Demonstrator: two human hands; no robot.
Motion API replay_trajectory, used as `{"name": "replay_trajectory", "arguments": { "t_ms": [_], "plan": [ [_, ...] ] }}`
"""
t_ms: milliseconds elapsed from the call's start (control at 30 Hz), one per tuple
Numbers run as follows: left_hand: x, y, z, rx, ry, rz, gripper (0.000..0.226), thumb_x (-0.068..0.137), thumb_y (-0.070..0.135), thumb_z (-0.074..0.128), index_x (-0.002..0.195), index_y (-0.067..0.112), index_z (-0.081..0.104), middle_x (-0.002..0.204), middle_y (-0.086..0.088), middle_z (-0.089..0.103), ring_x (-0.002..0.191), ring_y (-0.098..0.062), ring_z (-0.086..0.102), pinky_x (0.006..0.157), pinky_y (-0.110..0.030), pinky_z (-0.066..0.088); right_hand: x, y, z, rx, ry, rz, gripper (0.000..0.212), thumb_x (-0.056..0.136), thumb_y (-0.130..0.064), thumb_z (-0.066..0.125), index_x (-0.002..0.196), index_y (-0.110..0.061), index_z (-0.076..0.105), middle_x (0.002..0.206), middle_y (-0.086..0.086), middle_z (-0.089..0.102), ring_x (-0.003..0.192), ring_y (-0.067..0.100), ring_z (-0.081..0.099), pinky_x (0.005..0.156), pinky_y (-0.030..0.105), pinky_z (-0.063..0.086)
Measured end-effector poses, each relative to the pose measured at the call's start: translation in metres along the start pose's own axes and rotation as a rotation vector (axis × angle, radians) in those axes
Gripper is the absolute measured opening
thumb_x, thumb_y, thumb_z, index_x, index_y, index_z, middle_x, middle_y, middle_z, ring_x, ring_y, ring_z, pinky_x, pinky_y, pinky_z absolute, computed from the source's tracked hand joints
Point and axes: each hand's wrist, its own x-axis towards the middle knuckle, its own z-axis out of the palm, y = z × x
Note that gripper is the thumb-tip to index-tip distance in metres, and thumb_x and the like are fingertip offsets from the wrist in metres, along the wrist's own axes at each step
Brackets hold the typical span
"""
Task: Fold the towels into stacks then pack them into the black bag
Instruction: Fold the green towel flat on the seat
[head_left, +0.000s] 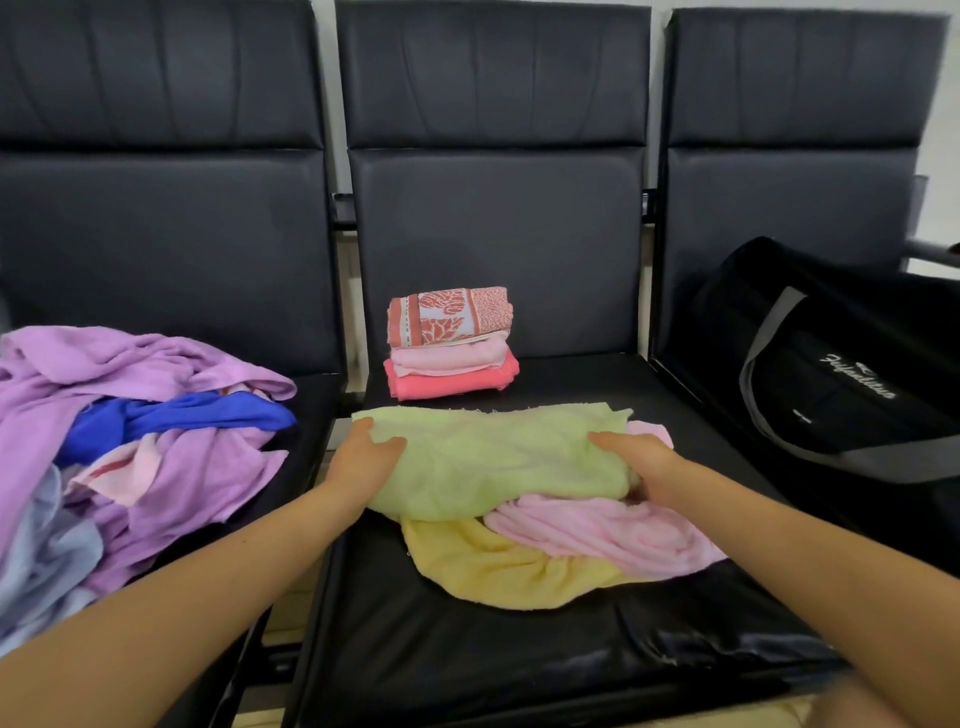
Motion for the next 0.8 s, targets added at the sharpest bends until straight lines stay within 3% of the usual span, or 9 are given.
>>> {"name": "replay_trajectory", "arguments": {
  "t_ms": [67, 133, 267, 400, 533, 667, 767, 800],
  "plan": [
    [0.004, 0.002, 0.001, -0.057, -0.014, -0.046, 0.058, 0.097, 0.027, 0.052, 0.148, 0.012, 0.029, 0.147, -0.015, 0.036, 0.131, -0.033, 0.039, 0.103, -0.035, 0.034, -0.001, 0.0, -0.001, 0.022, 0.013, 0.039, 0.049, 0.079, -0.032, 0.078, 0.113, -0.011, 0.049, 0.112, 0.016, 0.055, 0.109, 0.035, 0.056, 0.094, 0.047, 0.049],
    [0.006, 0.002, 0.0, -0.09, -0.024, -0.056, 0.052, 0.098, 0.027, 0.051, 0.145, 0.012, 0.034, 0.147, -0.014, 0.037, 0.131, -0.032, 0.039, 0.103, -0.034, 0.033, -0.001, 0.0, -0.003, 0.023, 0.019, 0.049, 0.046, 0.083, -0.027, 0.074, 0.112, -0.009, 0.044, 0.114, 0.015, 0.051, 0.108, 0.036, 0.055, 0.088, 0.045, 0.05],
    [0.005, -0.001, -0.004, -0.07, -0.025, 0.079, 0.038, 0.099, 0.021, 0.047, 0.137, 0.016, 0.047, 0.139, -0.012, 0.047, 0.125, -0.028, 0.045, 0.1, -0.032, 0.035, -0.002, -0.003, -0.01, 0.027, 0.057, -0.078, 0.032, 0.087, -0.018, 0.066, 0.117, -0.008, 0.058, 0.119, 0.017, 0.061, 0.098, 0.033, 0.061, 0.072, 0.035, 0.051],
    [-0.002, -0.002, -0.01, -0.037, -0.054, 0.225, 0.034, 0.1, 0.02, 0.045, 0.132, 0.023, 0.052, 0.135, -0.005, 0.051, 0.123, -0.023, 0.048, 0.105, -0.033, 0.036, -0.01, -0.007, -0.022, 0.126, 0.072, -0.182, 0.011, 0.093, -0.008, 0.057, 0.103, -0.006, 0.057, 0.097, 0.013, 0.062, 0.079, 0.021, 0.057, 0.063, 0.029, 0.044],
    [-0.009, -0.006, -0.008, 0.018, -0.116, 0.266, 0.031, 0.1, 0.021, 0.044, 0.127, 0.028, 0.056, 0.128, 0.006, 0.05, 0.121, -0.017, 0.046, 0.1, -0.027, 0.034, -0.011, -0.012, -0.036, 0.212, 0.067, -0.184, 0.016, 0.089, -0.014, 0.061, 0.104, -0.011, 0.058, 0.107, 0.012, 0.062, 0.091, 0.026, 0.058, 0.087, 0.037, 0.047],
    [-0.009, -0.022, -0.007, 0.425, -0.195, 0.272, 0.033, 0.098, 0.029, 0.049, 0.13, 0.027, 0.054, 0.14, 0.002, 0.046, 0.126, -0.018, 0.044, 0.097, -0.024, 0.035, -0.017, -0.012, -0.045, 0.238, 0.05, -0.116, 0.035, 0.085, -0.018, 0.064, 0.118, -0.008, 0.057, 0.111, 0.014, 0.062, 0.101, 0.031, 0.059, 0.095, 0.045, 0.048],
    [-0.016, -0.021, -0.012, 0.483, -0.178, 0.264, 0.037, 0.098, 0.036, 0.045, 0.135, 0.028, 0.048, 0.131, -0.001, 0.051, 0.099, -0.018, 0.055, 0.068, -0.022, 0.045, -0.02, -0.021, -0.04, 0.184, 0.07, -0.159, 0.038, 0.086, -0.018, 0.065, 0.121, -0.006, 0.057, 0.118, 0.015, 0.061, 0.105, 0.031, 0.059, 0.094, 0.043, 0.048],
    [-0.019, -0.02, -0.014, 0.492, -0.147, 0.281, 0.039, 0.098, 0.038, 0.044, 0.136, 0.028, 0.047, 0.128, -0.002, 0.054, 0.093, -0.017, 0.056, 0.064, -0.022, 0.045, -0.022, -0.026, -0.036, 0.181, 0.064, -0.185, 0.036, 0.087, -0.017, 0.064, 0.12, -0.006, 0.057, 0.117, 0.015, 0.062, 0.103, 0.03, 0.059, 0.091, 0.041, 0.049]
  ]
}}
